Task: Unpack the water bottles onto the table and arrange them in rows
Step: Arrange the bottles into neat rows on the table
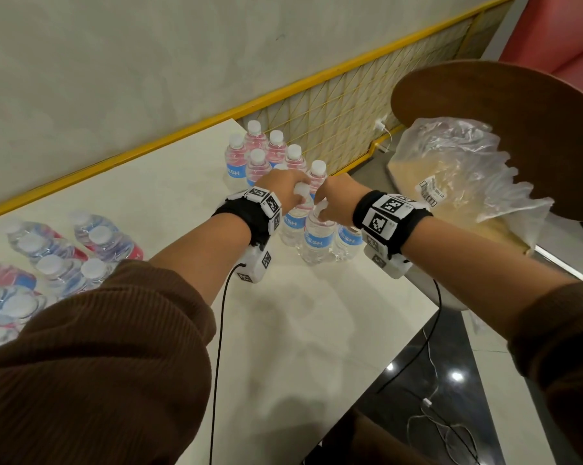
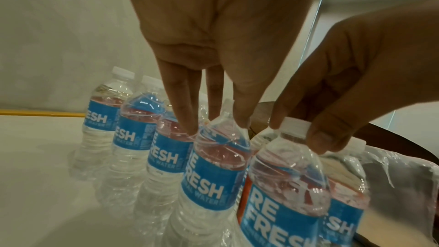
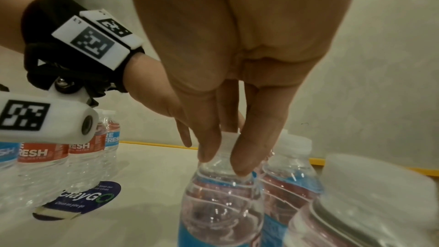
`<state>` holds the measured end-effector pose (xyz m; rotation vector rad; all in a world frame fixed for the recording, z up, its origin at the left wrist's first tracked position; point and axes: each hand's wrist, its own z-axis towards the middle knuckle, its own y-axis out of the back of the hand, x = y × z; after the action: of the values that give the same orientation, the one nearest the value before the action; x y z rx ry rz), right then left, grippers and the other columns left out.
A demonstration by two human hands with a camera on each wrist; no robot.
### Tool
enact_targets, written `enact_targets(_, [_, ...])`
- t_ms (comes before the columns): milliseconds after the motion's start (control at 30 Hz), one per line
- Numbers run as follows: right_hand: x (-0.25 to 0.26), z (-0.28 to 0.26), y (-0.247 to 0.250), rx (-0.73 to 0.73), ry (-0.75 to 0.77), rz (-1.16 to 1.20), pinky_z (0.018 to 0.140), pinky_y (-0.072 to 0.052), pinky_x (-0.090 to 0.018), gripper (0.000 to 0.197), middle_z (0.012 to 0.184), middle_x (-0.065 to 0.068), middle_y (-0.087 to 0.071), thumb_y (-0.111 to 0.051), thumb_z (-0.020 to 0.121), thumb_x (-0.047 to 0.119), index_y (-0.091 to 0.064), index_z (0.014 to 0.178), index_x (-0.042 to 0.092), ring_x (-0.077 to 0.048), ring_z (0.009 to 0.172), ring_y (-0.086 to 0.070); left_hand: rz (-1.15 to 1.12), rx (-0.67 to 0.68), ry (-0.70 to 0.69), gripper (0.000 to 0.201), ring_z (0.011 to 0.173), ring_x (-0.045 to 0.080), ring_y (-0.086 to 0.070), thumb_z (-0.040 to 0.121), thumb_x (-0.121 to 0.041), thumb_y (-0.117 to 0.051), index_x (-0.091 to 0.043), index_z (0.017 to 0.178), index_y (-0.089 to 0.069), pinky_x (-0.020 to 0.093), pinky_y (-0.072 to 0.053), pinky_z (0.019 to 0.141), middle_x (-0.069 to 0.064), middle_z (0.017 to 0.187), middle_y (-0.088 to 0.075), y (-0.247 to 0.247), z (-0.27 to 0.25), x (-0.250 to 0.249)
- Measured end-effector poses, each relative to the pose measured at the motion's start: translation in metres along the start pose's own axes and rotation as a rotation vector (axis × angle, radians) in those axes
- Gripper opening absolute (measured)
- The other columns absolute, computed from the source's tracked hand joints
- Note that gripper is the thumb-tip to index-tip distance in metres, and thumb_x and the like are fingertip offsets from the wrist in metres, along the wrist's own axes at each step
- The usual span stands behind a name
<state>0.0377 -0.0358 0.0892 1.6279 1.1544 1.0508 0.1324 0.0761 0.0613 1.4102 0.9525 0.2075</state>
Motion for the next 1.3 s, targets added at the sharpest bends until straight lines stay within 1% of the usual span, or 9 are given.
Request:
enact_targets(167, [0.003,0.001,-0.002,-0.038,-0.037,0.019,0.082,-0.05,-0.032,0.032,0.11,-0.015,-0.066,-0.061,0.086,0.019,-0.066,0.113,0.003,-0.029,0.101,-0.061,0.057,-0.011,0.002,0.026,0.104,0.03,-0.058,0.089,-0.016,-0.055,-0.014,0.115,-0.061,0.029,-0.038,0.078,0.013,0.111,-0.063,0.005,0.001,0.0])
enact_targets(367, [0.005,0.001,-0.003,-0.053,-0.037,0.035,0.085,-0.053,-0.037,0.029,0.107,-0.015,-0.067,-0.06,0.085,0.019,-0.067,0.109,0.004,-0.03,0.098,-0.061,0.078,-0.036,-0.013,0.023,0.1,0.032,-0.059,0.087,-0.015,-0.057,-0.015,0.108,-0.065,0.031,-0.041,0.076,0.014,0.104,-0.066,0.005,0.0,0.002])
enact_targets(500, [0.004,0.001,-0.003,-0.044,-0.028,0.027,0.085,-0.051,-0.033,0.032,0.11,-0.014,-0.066,-0.059,0.087,0.02,-0.065,0.116,0.008,-0.029,0.101,-0.06,0.055,-0.052,-0.021,0.025,0.103,0.032,-0.058,0.087,-0.015,-0.057,-0.014,0.111,-0.064,0.033,-0.043,0.08,0.014,0.107,-0.066,0.006,-0.001,0.003])
enact_targets(600, [0.003,0.002,-0.003,-0.025,-0.037,0.033,0.078,-0.044,-0.027,0.036,0.116,-0.013,-0.062,-0.058,0.088,0.022,-0.06,0.122,0.011,-0.028,0.105,-0.058,-0.005,-0.072,0.01,0.043,0.113,0.029,-0.057,0.085,-0.017,-0.063,-0.018,0.127,-0.056,0.036,-0.045,0.091,0.011,0.121,-0.062,0.004,-0.006,0.005])
enact_targets(667, [0.002,0.002,-0.005,-0.012,-0.051,0.052,0.08,-0.043,-0.028,0.044,0.121,-0.013,-0.059,-0.063,0.086,0.025,-0.055,0.128,0.013,-0.028,0.11,-0.055,-0.067,-0.098,0.03,0.052,0.119,0.026,-0.055,0.084,-0.017,-0.066,-0.018,0.134,-0.05,0.036,-0.044,0.097,0.009,0.127,-0.059,0.005,-0.011,0.01])
enact_targets(767, [0.003,0.0,-0.012,0.029,-0.057,0.028,0.09,-0.046,-0.035,0.057,0.123,-0.012,-0.057,-0.072,0.08,0.027,-0.049,0.132,0.015,-0.03,0.117,-0.05,-0.127,-0.13,0.105,0.048,0.117,0.025,-0.055,0.085,-0.013,-0.062,-0.016,0.132,-0.051,0.031,-0.042,0.095,0.008,0.127,-0.058,0.008,-0.024,0.026])
enact_targets(1033, [0.008,-0.005,-0.011,0.028,-0.085,-0.041,0.09,-0.046,-0.037,0.048,0.121,-0.016,-0.055,-0.068,0.084,0.021,-0.051,0.128,0.014,-0.033,0.116,-0.049,-0.119,-0.124,0.263,0.033,0.101,0.022,-0.06,0.084,-0.02,-0.064,-0.018,0.117,-0.06,0.029,-0.044,0.09,0.002,0.113,-0.064,0.027,-0.072,0.071])
enact_targets(1167, [0.032,-0.018,-0.005,-0.049,-0.164,-0.08,0.091,-0.046,-0.042,0.04,0.124,-0.021,-0.05,-0.055,0.09,0.016,-0.043,0.127,0.007,-0.037,0.113,-0.051,0.007,-0.034,0.334,0.034,0.102,0.021,-0.06,0.084,-0.027,-0.066,-0.019,0.116,-0.061,0.031,-0.046,0.091,0.001,0.115,-0.063,0.049,-0.123,0.101])
enact_targets(1300, [0.087,-0.028,-0.005,-0.13,-0.028,-0.072,0.091,-0.045,-0.039,0.042,0.124,-0.018,-0.053,-0.056,0.088,0.017,-0.045,0.128,0.006,-0.034,0.113,-0.052,0.19,0.132,0.472,0.038,0.106,0.022,-0.057,0.082,-0.034,-0.067,-0.018,0.116,-0.061,0.031,-0.046,0.089,0.002,0.119,-0.061,0.07,-0.185,0.133])
